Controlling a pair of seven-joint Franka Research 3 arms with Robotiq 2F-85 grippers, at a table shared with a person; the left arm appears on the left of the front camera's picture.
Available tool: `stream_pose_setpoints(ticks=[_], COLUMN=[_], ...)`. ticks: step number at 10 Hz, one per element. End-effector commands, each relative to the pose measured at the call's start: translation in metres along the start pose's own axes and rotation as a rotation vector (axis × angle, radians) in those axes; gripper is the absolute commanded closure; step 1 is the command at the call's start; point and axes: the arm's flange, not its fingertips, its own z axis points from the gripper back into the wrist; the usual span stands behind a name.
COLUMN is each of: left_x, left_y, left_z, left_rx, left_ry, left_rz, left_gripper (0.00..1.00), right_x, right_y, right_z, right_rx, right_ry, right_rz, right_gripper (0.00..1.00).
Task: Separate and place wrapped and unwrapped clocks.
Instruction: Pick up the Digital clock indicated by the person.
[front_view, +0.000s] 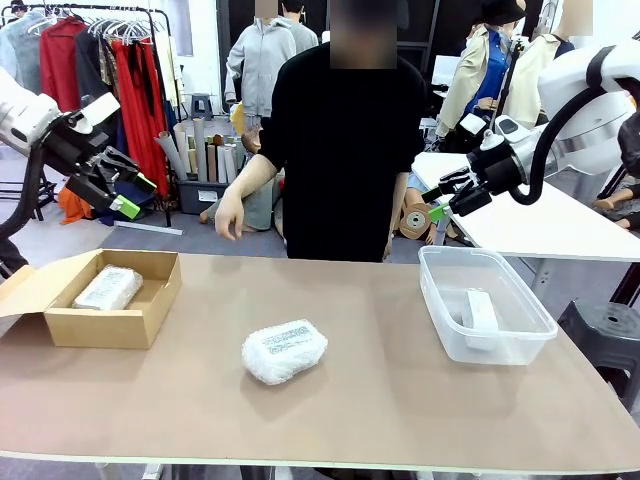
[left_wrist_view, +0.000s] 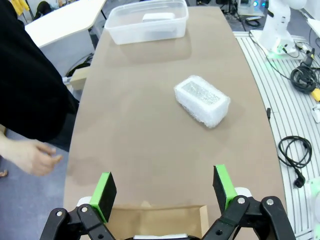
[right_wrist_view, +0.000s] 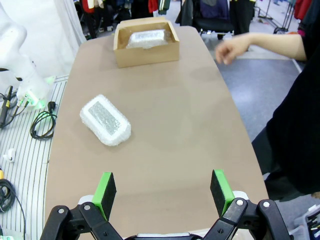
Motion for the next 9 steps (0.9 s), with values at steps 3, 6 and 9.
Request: stream_pose_setpoints(ticks=[3, 6, 9], left_x=[-0.0007, -0.0007, -0.0007], left_y=[-0.0010, -0.0010, -0.0010], left_z=[0.0021, 0.0021, 0.0021], left_rx=[-0.003, -0.003, -0.003], left_ry=[-0.012, -0.012, -0.012], left_rz=[0.002, 0.002, 0.002], left_gripper=[0.00, 0.00, 0.00], right_x=[0.0014, 0.0014, 0.0014], right_y=[0.0001, 0.0001, 0.0001], right_z=[0.0006, 0.0006, 0.0006], right_rx=[-0.002, -0.002, -0.002], right_ry=[0.006, 0.006, 0.006], right_rz=[0.009, 0.009, 0.009], right_gripper=[0.00, 0.00, 0.00])
